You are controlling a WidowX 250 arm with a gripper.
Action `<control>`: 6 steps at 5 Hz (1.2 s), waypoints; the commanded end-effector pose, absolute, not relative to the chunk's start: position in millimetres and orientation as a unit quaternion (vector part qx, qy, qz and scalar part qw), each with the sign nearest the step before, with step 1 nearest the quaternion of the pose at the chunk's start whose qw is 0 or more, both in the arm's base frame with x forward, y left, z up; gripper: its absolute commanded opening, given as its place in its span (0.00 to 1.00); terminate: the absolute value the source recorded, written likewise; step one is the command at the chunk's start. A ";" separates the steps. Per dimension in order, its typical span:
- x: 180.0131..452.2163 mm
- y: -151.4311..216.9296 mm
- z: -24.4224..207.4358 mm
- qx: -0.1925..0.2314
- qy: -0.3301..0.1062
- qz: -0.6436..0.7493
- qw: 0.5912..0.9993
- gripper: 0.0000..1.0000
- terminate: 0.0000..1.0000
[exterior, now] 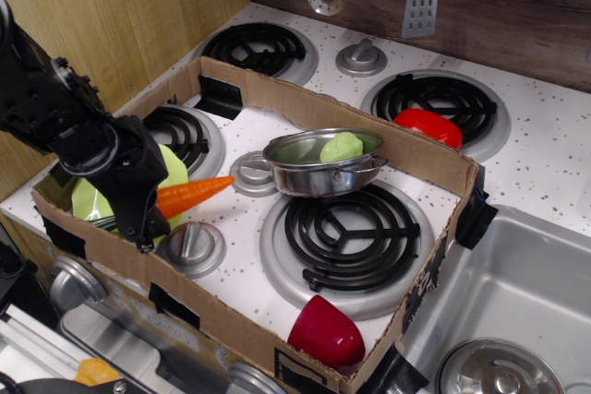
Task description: Take carrot off plate
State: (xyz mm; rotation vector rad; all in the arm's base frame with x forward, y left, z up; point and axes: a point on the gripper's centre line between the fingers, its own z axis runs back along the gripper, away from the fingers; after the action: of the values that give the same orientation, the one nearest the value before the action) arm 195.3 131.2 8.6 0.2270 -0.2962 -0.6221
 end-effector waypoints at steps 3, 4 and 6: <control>203.6 132.0 60.2 0.107 -0.072 -0.342 0.931 0.00 0.00; 209.7 127.6 66.7 0.065 -0.054 -0.278 0.957 0.00 0.00; 216.7 104.3 47.5 0.012 -0.059 -0.033 0.998 0.00 0.00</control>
State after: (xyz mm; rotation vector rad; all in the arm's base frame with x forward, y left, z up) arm 213.3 92.9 40.3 0.0078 -0.0903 -0.0248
